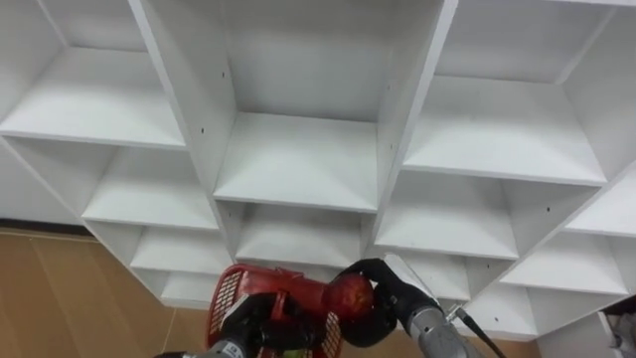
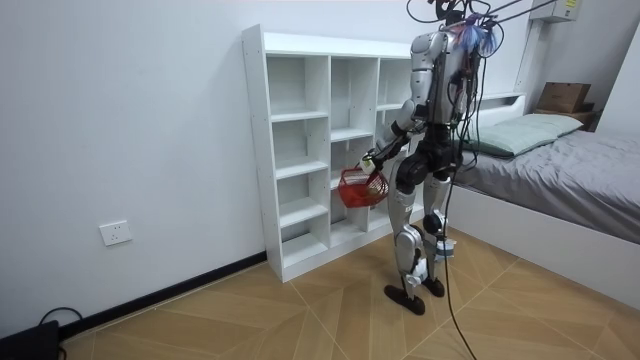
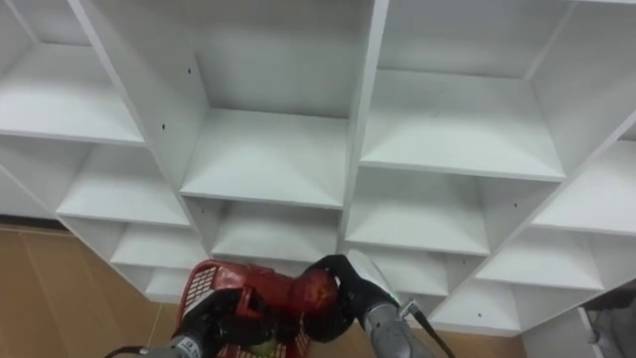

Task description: Collect fruits from the closet

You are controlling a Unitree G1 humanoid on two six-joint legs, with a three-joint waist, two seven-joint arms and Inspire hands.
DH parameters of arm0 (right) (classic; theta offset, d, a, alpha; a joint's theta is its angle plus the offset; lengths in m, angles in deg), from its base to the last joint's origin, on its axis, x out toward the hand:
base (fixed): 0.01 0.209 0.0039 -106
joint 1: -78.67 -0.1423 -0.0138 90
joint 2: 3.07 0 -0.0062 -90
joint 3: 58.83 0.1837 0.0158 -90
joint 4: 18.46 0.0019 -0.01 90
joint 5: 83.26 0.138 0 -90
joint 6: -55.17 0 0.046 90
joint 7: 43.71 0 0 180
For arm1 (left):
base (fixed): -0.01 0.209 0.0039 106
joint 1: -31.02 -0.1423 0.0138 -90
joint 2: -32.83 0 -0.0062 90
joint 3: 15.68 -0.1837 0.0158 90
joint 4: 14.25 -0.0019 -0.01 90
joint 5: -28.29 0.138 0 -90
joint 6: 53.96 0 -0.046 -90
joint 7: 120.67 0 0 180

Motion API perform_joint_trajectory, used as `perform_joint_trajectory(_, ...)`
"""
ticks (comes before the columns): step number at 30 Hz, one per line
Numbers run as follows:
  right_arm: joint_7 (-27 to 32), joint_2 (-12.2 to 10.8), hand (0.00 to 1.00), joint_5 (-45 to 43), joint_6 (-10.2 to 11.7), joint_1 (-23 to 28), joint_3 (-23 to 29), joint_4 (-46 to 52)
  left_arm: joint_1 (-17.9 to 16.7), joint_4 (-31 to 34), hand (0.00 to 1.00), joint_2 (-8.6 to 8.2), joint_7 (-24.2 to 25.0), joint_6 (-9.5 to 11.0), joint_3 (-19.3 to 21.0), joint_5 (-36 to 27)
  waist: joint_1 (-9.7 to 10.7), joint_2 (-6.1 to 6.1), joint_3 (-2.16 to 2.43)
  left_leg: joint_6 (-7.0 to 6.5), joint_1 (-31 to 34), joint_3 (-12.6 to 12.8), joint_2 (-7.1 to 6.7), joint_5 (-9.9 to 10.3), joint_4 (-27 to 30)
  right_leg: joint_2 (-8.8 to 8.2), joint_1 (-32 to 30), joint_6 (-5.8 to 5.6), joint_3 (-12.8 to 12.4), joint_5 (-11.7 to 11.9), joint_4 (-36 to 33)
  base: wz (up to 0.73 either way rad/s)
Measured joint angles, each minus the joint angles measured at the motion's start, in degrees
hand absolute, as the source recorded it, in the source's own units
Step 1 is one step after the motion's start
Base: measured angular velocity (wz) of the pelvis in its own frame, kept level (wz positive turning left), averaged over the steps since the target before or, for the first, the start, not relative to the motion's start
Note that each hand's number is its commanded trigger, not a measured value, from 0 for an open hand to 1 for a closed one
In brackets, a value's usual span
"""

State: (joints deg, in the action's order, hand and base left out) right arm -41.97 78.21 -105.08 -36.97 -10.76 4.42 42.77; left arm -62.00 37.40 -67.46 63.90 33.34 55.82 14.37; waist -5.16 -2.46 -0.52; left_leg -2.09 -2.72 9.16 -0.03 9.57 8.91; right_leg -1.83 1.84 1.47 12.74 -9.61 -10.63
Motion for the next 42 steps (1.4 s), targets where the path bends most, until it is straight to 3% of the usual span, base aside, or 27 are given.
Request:
perform_joint_trajectory(6, 0.0, 0.1, 1.00, -0.5, -0.3, -0.4, -3.4, 0.0, 0.0, 0.0, 1.00, 0.06, -0.4, 0.0, -2.2, 0.0, -0.2, 0.01, -0.02, 0.00, 0.3, -0.4, -0.04, 0.0, 0.2, -0.04, 0.0, -0.01, 0.3, 0.0, 0.1, 0.02)
perform_joint_trajectory(18, 0.0, 0.1, 1.00, -0.6, -0.5, -0.5, -3.5, 0.0, 0.0, 0.0, 1.00, -0.05, -0.5, -0.1, -2.5, 0.0, -1.3, -0.05, -0.08, -0.01, 0.5, -0.7, -0.05, 0.0, 0.3, -0.05, 0.0, 0.00, 0.5, 0.0, 0.0, 0.01)
perform_joint_trajectory(24, 0.1, 0.1, 1.00, -1.6, -0.5, -0.5, -3.5, 0.0, 0.0, 0.1, 1.00, -0.21, -0.6, -0.1, -2.5, 0.0, -1.5, -0.34, -0.36, -0.02, 1.1, -1.7, -0.14, 0.0, 0.2, -0.13, 0.0, 0.00, 1.6, 0.0, 0.1, 0.09)
perform_joint_trajectory(25, 0.1, 0.1, 0.87, -1.6, -0.5, -0.5, -3.5, -0.1, 0.0, 0.1, 1.00, -0.21, -0.6, -0.1, -2.5, 0.0, -1.5, -0.34, -0.36, -0.02, 1.1, -1.7, -0.15, 0.0, 0.2, -0.13, 0.0, 0.00, 1.6, 0.0, 0.1, 0.00)
perform_joint_trajectory(26, 0.2, 0.1, 0.55, -1.5, -0.5, -0.5, -3.5, -0.4, 0.0, 0.1, 1.00, -0.21, -0.6, -0.2, -2.5, 0.0, -1.5, -0.34, -0.36, -0.02, 1.1, -1.7, -0.17, 0.0, 0.2, -0.14, 0.0, 0.00, 1.6, 0.0, 0.1, 0.00)
perform_joint_trajectory(27, 0.3, 0.0, 0.00, -1.6, -0.5, -0.5, -3.5, -0.6, -0.1, 0.1, 1.00, -0.18, -0.6, -0.3, -2.5, 0.1, -1.5, -0.35, -0.37, -0.02, 1.1, -1.7, -0.18, 0.0, 0.2, -0.16, 0.0, -0.01, 1.6, 0.0, 0.1, 0.00)
perform_joint_trajectory(42, 0.1, -1.2, 0.00, -3.4, -1.1, -1.9, -3.6, -7.6, -0.8, 0.6, 1.00, -0.12, 1.5, -1.1, -2.2, 0.2, -1.6, -0.36, -0.35, -0.02, 1.1, -1.7, -0.16, 0.0, 0.6, -0.22, 0.3, 0.00, 1.7, 0.0, 0.1, 0.00)
